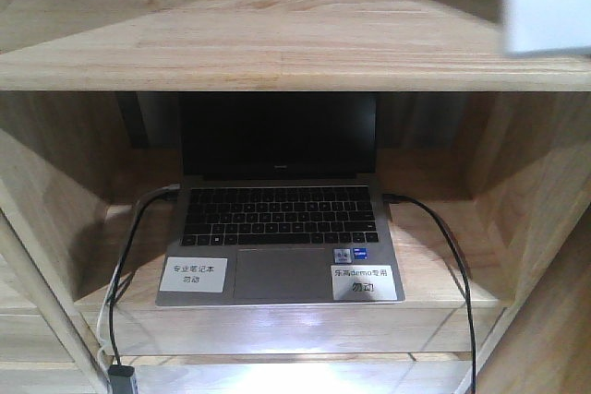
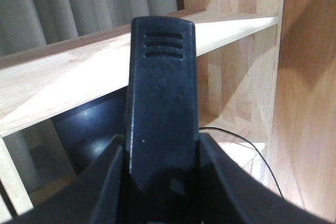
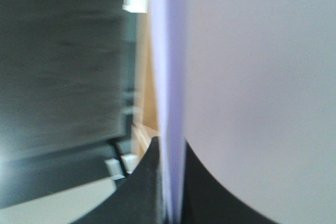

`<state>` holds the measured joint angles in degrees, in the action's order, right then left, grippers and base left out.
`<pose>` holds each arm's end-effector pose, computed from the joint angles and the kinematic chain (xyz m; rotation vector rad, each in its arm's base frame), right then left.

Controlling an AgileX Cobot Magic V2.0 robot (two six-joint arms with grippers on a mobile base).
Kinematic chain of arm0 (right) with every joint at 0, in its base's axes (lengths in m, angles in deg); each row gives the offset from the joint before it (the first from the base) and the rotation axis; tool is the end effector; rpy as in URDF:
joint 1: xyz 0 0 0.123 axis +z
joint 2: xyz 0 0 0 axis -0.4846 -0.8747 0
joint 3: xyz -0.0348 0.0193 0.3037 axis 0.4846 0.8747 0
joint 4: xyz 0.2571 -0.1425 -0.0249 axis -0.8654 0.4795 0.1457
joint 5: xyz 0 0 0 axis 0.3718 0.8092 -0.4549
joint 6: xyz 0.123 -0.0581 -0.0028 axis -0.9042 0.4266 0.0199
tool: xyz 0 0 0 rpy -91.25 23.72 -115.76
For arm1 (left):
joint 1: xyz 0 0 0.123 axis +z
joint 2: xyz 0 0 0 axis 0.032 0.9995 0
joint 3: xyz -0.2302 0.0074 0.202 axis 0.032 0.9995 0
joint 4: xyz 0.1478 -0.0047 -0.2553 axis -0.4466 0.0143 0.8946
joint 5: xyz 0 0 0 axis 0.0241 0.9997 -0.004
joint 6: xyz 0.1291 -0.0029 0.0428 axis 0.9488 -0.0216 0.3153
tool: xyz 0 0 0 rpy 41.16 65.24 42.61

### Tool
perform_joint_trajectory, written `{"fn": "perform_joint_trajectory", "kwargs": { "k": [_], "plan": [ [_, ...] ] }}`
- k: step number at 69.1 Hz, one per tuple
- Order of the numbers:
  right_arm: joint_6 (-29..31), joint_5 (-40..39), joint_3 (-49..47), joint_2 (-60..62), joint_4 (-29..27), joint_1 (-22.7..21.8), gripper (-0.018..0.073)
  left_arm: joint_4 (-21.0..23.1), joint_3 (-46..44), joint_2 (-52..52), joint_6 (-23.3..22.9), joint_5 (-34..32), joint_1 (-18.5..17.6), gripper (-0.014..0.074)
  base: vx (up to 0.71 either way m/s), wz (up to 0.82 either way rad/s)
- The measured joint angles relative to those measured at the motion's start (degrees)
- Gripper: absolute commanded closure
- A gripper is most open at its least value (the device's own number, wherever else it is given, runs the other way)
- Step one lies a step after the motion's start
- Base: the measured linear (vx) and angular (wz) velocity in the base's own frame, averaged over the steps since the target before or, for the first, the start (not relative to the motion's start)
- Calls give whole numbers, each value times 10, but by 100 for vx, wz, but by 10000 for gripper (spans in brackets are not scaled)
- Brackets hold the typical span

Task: Grab stapler and paper to desk for stapling
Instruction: 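Pull the paper off the shelf with the right gripper, then drive the base away from the shelf toward the wooden desk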

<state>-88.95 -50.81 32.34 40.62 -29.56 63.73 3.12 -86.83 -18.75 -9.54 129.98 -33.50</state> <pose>0.1152 0.0744 0.4616 0.1181 0.5853 1.4452 0.0439 -0.0389 0.4370 0.6197 1.5759 -0.4354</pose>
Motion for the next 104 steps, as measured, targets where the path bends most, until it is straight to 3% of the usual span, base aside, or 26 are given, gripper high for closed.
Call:
{"fn": "perform_joint_trajectory", "kwargs": {
  "k": [31, 104],
  "plan": [
    [1, 9, 113, 123, -41, 0, 566, 0, 0, 0, 0, 0, 0, 603, 0, 0],
    [1, 19, 115, 139, -55, 0, 565, 0, 0, 0, 0, 0, 0, 603, 0, 0]
  ]
}}
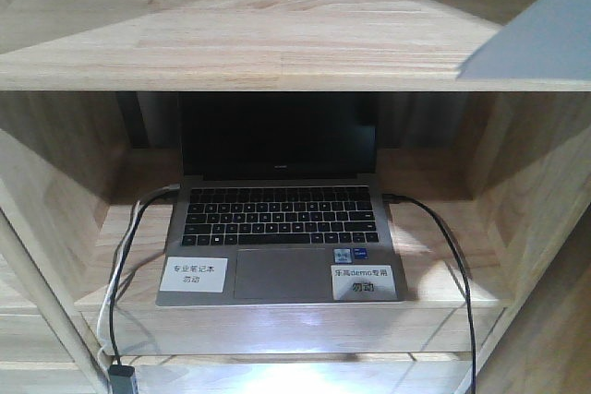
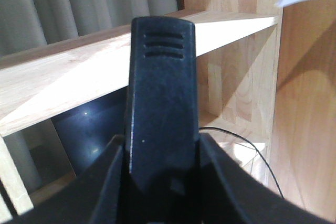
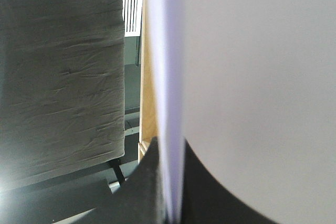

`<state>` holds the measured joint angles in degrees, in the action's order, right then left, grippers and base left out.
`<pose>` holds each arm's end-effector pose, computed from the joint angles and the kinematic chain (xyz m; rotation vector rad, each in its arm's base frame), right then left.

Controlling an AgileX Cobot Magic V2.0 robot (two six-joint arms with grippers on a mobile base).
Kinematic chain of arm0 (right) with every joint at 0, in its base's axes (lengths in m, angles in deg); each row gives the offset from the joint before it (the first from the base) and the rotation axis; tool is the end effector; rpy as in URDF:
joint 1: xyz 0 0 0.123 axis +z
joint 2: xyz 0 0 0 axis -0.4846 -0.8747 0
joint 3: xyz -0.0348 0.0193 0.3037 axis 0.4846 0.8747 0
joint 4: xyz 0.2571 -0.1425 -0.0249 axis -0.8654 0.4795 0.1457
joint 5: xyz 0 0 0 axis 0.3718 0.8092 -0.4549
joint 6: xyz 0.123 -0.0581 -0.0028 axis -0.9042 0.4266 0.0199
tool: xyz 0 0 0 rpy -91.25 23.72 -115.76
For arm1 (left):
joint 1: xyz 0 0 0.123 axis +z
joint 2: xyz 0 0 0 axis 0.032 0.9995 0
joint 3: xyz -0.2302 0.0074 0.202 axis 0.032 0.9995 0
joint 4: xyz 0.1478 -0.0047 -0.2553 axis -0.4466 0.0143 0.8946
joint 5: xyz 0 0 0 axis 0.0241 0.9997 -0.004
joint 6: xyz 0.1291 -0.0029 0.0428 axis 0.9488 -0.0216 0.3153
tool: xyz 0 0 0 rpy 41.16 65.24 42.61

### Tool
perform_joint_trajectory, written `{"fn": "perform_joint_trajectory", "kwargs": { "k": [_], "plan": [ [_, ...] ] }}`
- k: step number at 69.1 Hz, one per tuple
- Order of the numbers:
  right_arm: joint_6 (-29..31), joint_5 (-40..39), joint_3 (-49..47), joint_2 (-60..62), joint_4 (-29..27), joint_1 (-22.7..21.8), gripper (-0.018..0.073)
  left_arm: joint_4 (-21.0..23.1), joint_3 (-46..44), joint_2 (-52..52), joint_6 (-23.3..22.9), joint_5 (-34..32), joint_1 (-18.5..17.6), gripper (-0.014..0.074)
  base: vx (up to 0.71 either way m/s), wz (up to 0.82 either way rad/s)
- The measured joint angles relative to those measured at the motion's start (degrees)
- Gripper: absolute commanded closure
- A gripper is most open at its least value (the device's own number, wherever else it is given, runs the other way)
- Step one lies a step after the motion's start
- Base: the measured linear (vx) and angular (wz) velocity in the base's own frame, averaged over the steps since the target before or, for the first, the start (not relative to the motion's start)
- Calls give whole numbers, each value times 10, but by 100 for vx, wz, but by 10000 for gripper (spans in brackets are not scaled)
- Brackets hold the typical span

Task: Grab stapler and paper to desk for stapling
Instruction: 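Drive the base away from the shelf toward the wooden desk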

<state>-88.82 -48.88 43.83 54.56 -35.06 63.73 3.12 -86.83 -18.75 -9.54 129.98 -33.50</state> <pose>0.0847 0.0401 0.4129 0.2170 0.5638 1.4731 0.0439 -0.0389 0.4370 0.6197 1.5759 -0.4354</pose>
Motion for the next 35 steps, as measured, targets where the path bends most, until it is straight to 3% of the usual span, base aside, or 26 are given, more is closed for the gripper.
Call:
{"fn": "perform_joint_trajectory", "kwargs": {
  "k": [35],
  "plan": [
    [0, 0, 0, 0, 0, 0, 566, 0, 0, 0, 0, 0, 0, 603, -3, 12]
  ]
}}
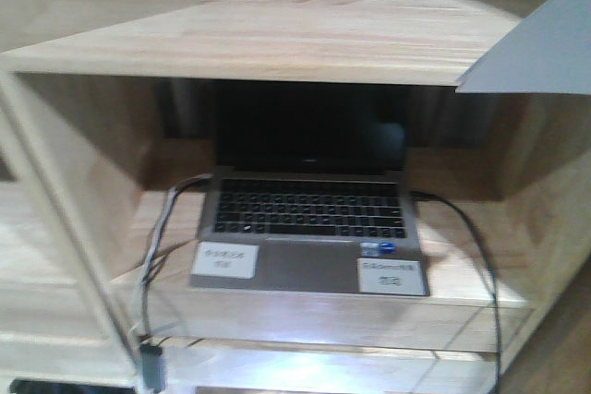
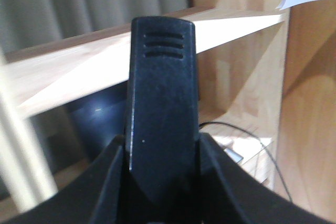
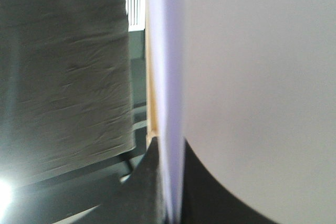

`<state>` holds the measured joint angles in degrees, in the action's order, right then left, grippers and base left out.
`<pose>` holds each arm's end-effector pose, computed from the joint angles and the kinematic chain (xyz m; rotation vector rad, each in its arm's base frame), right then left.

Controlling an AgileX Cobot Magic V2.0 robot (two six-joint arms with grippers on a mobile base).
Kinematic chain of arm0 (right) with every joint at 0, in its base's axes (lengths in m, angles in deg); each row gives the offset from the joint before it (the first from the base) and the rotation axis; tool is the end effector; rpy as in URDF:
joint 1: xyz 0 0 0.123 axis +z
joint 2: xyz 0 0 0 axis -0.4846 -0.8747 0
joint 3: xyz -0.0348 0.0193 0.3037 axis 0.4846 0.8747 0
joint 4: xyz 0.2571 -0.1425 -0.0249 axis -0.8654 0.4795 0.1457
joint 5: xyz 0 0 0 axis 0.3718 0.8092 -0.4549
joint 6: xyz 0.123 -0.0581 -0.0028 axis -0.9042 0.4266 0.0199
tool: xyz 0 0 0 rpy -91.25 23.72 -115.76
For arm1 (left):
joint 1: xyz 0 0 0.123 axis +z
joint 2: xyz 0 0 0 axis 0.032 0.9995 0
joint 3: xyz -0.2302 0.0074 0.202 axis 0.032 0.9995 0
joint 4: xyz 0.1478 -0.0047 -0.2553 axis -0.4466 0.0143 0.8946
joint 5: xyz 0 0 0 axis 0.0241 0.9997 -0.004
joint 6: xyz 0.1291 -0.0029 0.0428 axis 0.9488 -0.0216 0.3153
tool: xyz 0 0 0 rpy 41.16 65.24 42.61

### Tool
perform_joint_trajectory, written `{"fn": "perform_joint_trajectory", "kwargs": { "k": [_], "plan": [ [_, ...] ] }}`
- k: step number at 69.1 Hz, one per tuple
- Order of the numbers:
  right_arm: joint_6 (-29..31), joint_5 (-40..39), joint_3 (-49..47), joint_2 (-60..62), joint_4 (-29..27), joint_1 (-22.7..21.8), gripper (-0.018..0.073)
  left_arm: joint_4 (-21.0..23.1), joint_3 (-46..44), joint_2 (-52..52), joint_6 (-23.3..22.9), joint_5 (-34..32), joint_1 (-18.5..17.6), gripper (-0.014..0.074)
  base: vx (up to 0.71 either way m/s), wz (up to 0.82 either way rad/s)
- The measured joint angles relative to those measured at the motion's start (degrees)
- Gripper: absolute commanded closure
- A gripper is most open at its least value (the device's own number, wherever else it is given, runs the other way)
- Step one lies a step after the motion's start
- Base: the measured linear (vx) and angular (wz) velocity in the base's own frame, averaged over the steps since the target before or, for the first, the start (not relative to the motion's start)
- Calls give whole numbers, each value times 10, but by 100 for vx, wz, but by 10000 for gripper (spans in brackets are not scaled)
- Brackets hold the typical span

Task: Grab stapler and paper to desk for stapling
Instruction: 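Drive the base away from the shelf toward the wooden desk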

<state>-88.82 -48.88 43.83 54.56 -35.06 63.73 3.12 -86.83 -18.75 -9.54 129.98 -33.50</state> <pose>0.0847 0.0401 0.4129 0.2170 0.5638 1.4731 0.0439 -0.0389 0.4370 0.6197 1.5759 -0.4354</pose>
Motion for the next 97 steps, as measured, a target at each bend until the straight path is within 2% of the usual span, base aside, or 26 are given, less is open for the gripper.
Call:
{"fn": "perform_joint_trajectory", "kwargs": {
  "k": [97],
  "plan": [
    [0, 0, 0, 0, -1, 0, 565, 0, 0, 0, 0, 0, 0, 603, -11, 41]
  ]
}}
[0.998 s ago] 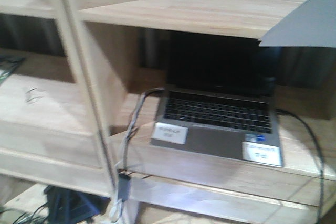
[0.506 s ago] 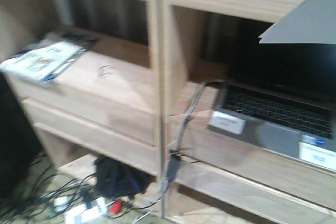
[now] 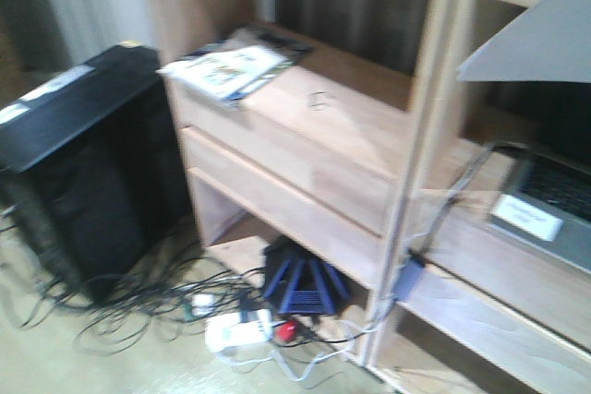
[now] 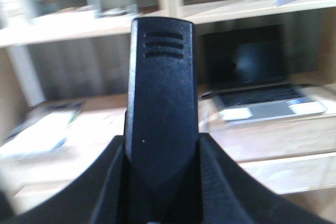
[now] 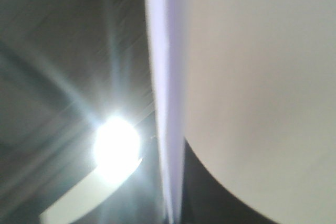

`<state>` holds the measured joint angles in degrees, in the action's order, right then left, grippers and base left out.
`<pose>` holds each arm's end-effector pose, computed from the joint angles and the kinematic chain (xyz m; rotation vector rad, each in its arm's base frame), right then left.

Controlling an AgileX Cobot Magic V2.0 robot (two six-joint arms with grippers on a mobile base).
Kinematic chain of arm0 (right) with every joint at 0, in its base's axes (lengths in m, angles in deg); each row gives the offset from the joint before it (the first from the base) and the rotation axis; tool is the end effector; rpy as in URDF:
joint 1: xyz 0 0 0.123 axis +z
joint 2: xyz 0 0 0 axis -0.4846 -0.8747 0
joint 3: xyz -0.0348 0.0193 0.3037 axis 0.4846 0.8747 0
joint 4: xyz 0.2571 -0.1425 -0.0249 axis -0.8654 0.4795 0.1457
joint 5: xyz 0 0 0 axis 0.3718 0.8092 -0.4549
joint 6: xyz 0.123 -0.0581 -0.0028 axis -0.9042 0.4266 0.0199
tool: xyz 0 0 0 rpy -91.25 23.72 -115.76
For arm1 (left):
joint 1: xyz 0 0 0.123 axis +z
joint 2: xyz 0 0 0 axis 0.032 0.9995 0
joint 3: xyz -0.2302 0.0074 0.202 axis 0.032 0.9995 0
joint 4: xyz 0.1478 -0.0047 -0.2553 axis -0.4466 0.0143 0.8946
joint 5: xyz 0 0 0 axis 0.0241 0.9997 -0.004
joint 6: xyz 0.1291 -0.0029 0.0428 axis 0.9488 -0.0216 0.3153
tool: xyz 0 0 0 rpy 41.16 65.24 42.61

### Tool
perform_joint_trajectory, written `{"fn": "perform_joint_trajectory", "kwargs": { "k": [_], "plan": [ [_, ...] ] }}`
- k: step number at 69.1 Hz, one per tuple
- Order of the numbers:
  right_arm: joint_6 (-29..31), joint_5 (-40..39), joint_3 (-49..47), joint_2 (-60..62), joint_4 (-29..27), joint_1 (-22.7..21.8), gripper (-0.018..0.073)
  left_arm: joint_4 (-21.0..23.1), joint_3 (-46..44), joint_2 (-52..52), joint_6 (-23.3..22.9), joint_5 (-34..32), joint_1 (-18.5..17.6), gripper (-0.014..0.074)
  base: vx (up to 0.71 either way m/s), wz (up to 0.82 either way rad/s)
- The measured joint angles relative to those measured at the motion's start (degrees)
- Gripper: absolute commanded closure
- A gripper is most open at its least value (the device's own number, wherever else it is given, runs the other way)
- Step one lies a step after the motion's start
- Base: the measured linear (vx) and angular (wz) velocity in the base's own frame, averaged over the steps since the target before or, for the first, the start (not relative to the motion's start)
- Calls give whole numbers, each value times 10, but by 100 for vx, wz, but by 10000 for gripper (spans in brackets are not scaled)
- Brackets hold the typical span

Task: Grab stapler and paper to desk for stapling
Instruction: 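Drive the base away from the shelf toward the wooden desk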

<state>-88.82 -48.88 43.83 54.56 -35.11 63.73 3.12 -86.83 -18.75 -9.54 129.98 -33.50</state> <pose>0.0847 0.0400 0.4129 0.2179 0.5637 1.4733 0.0439 -0.0389 0.4370 0.6197 1.5759 -0.4354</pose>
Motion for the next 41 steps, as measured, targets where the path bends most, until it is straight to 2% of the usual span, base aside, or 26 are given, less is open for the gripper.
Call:
{"fn": "perform_joint_trajectory", "kwargs": {
  "k": [41],
  "plan": [
    [0, 0, 0, 0, 0, 0, 565, 0, 0, 0, 0, 0, 0, 603, -9, 50]
  ]
}}
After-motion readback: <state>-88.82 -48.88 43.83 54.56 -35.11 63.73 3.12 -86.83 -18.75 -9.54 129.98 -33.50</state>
